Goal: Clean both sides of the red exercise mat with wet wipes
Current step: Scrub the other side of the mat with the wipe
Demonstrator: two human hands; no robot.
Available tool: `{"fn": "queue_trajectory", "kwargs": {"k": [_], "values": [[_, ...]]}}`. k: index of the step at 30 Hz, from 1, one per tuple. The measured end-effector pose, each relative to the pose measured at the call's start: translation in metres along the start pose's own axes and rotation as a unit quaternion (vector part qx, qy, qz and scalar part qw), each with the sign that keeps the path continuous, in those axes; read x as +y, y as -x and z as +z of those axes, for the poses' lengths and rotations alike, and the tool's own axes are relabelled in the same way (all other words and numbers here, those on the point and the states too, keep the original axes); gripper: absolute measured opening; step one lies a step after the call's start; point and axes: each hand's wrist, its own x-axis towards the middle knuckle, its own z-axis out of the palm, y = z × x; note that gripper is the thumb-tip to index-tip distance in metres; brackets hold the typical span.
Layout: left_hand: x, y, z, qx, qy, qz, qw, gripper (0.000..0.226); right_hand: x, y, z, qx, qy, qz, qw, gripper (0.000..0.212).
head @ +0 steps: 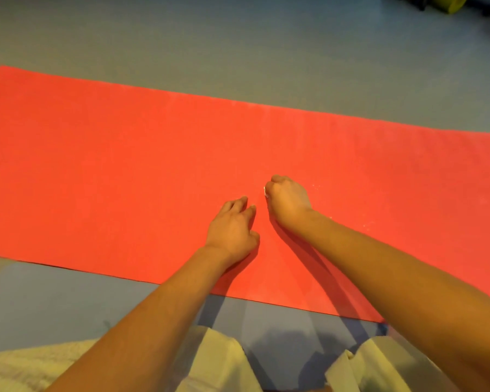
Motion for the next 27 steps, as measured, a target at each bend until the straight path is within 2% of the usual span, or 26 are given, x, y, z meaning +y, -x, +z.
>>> {"fn": "queue_trajectory", "kwargs": {"k": [6,13,16,19,23,25,27], "values": [[0.002,0.0,0.0,0.005,0.0,0.001,1.0,0.068,0.005,0.01,0.009,0.01,0.012,-0.043,0.999,0.008],[0.0,0.002,-0.004,-0.012,0.004,0.005,1.0,0.071,0.002,-0.015,0.003,-0.005,-0.002,0.028,1.0,0.014],[-0.001,0.002,-0.009,-0.023,0.014,0.004,1.0,0.07,-0.005,0.018,-0.001,-0.023,-0.018,-0.007,1.0,0.016],[0.001,0.001,-0.013,-0.036,0.015,0.0,0.999,0.07,-0.015,0.071,-0.001,-0.036,-0.046,-0.085,0.995,0.013],[0.004,0.001,-0.019,-0.075,-0.001,-0.006,0.997,0.084,-0.02,0.129,0.005,-0.038,-0.047,-0.17,0.984,0.004],[0.005,0.003,-0.023,-0.104,-0.016,0.0,0.994,0.091,-0.015,0.12,0.005,-0.033,-0.047,-0.161,0.985,0.004],[0.006,0.008,-0.026,-0.139,-0.037,0.009,0.99,0.101,-0.01,0.095,0.005,-0.01,-0.048,-0.108,0.993,0.007]]}}
